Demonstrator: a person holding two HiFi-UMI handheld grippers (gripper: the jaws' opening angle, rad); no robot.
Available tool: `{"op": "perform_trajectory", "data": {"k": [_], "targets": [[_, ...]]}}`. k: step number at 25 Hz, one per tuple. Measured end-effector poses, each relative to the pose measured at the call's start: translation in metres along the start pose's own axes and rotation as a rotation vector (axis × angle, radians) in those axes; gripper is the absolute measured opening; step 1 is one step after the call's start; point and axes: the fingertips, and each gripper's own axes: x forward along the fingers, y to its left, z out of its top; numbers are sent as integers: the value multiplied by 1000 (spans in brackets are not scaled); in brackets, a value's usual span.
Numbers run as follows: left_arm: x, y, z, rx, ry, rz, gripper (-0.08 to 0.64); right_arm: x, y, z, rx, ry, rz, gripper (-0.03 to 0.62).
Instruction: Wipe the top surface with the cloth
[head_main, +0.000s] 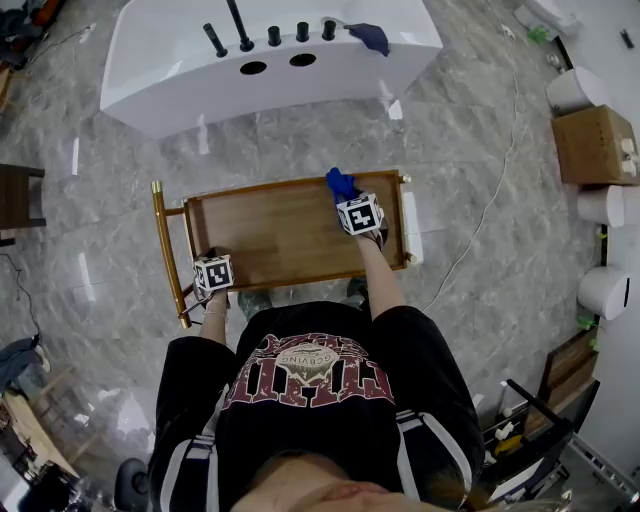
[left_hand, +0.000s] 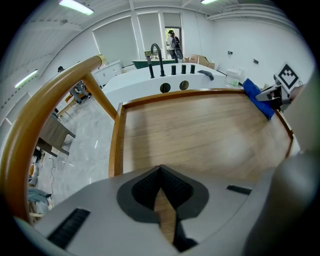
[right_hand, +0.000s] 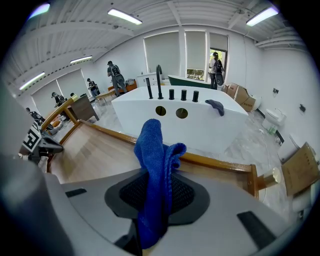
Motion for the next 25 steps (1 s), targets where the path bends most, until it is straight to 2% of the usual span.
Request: {"op": "perform_trajectory", "data": {"k": [14,17,21,25], "targets": [[-4,1,-2,-5,17,25,49,-12,-31,-11,52,-13,-29,95],[-5,-4,1,26,38,47,48,-15,-38,-14,63,-13,-34,95],[-5,-44,22,61,21,-37,49,-16,-39,-16,90,-13,-26,95],[-11,-127,60,136,-26,-161,49,-18,-41,-18,99,-25,-41,95]]}}
